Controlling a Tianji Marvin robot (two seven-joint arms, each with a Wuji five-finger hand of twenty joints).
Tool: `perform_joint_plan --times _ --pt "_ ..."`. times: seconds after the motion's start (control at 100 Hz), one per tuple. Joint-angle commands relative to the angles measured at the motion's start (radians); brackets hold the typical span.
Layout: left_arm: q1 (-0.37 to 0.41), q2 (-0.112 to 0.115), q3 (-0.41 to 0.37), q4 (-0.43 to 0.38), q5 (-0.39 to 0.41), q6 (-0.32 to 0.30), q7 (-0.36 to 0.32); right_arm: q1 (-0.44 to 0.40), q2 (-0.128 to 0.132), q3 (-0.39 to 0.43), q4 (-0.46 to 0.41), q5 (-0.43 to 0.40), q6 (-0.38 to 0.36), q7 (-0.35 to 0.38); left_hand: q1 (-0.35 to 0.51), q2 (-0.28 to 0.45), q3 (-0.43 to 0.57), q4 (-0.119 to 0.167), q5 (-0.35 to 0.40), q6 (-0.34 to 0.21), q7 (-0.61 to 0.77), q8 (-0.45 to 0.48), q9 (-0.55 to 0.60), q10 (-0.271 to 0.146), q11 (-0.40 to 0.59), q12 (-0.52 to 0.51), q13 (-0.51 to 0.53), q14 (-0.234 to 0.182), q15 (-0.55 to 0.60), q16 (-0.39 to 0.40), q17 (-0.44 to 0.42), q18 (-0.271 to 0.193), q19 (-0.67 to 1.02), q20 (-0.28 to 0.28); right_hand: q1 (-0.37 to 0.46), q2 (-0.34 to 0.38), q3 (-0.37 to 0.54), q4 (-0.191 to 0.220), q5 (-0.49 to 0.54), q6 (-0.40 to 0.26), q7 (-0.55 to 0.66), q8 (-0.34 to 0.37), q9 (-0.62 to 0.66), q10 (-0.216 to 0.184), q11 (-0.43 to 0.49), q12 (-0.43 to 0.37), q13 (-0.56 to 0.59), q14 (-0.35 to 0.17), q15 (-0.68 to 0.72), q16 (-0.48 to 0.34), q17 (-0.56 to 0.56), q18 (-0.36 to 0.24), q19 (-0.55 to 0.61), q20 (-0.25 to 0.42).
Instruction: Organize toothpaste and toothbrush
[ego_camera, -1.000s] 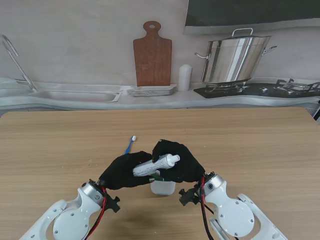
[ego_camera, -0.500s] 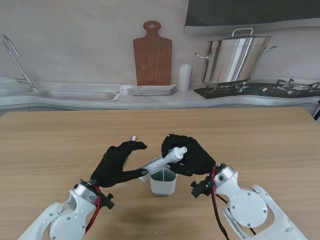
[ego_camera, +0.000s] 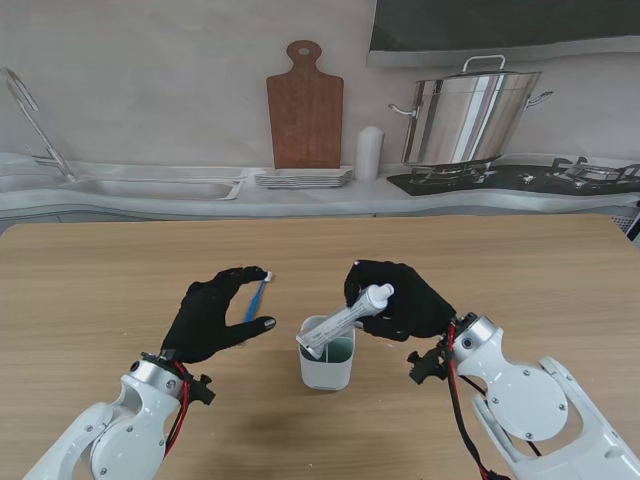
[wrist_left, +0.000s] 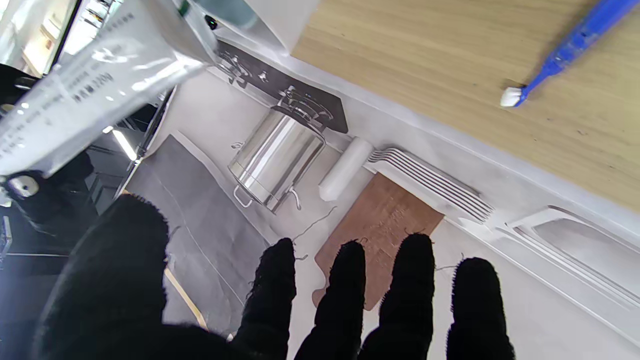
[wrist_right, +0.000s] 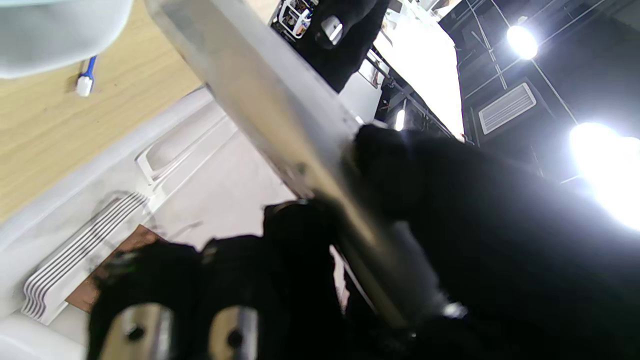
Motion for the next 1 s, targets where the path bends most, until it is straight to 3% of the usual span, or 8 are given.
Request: perform_joint_plan --times 0.0,0.19,0.46,0.81,0.99 --pt "0.003 -0.008 -0.001 -0.017 0.008 0.017 -0.005 -0.012 0.004 0.012 -0.027 -0.002 -0.002 0.011 0.018 0.025 -0.025 0.022 0.012 0.01 -0.009 -0.007 0.006 0.004 -0.017 -0.042 -0.007 0.012 -0.023 -0.018 -0.014 0.021 -0.015 -0.01 0.096 0.084 0.145 -0.005 0.095 0.003 0.147 0.065 0.064 0.055 0.053 0.003 -0.042 -0.108 -0.058 -0.024 0.002 -0.055 0.077 -0.006" --pt "0.0 -0.012 0.007 -0.021 0.007 0.065 0.004 -0.026 0.004 0.041 -0.049 -0.012 -0.007 0.007 0.03 0.024 -0.026 0.019 0.039 0.015 -0.019 -0.014 0.023 0.015 -0.029 -0.052 -0.007 0.024 -0.035 -0.035 -0.02 0.026 -0.045 -0.03 0.094 0.087 0.145 -0.015 0.093 0.0 0.143 0.062 0.061 0.053 0.047 0.0 -0.043 -0.101 -0.065 -0.029 0.001 -0.048 0.07 -0.009" --pt "-0.003 -0.01 0.007 -0.043 0.037 0.088 0.006 -0.016 0.001 0.079 -0.081 -0.044 -0.01 -0.013 0.04 0.026 -0.03 0.014 0.065 0.013 -0.03 -0.02 0.047 0.016 -0.041 -0.061 -0.001 0.03 -0.041 -0.048 -0.016 0.037 -0.062 -0.044 0.09 0.1 0.144 -0.036 0.091 -0.023 0.135 0.066 0.055 0.044 0.039 0.0 -0.043 -0.095 -0.074 -0.035 0.0 -0.041 0.063 -0.013" --pt "-0.039 -0.012 0.019 -0.068 0.043 0.108 0.008 0.049 0.001 0.086 -0.079 -0.111 0.008 -0.022 0.051 0.022 -0.033 0.011 0.101 0.007 -0.039 -0.022 0.085 0.023 -0.05 -0.065 0.011 0.036 -0.045 -0.059 -0.011 0.045 -0.074 -0.056 0.081 0.114 0.145 -0.054 0.084 -0.05 0.13 0.074 0.045 0.023 0.032 0.006 -0.043 -0.094 -0.09 -0.042 -0.002 -0.037 0.049 -0.019" --pt "-0.055 -0.006 0.013 -0.074 0.042 0.121 -0.03 0.082 0.003 0.067 -0.052 -0.125 0.018 -0.015 0.054 0.017 -0.031 0.009 0.124 0.006 -0.048 -0.026 0.105 0.026 -0.06 -0.07 0.015 0.04 -0.055 -0.072 -0.01 0.043 -0.099 -0.076 0.078 0.115 0.145 -0.052 0.086 -0.055 0.128 0.075 0.045 0.023 0.031 0.007 -0.043 -0.095 -0.091 -0.042 -0.002 -0.037 0.048 -0.02"
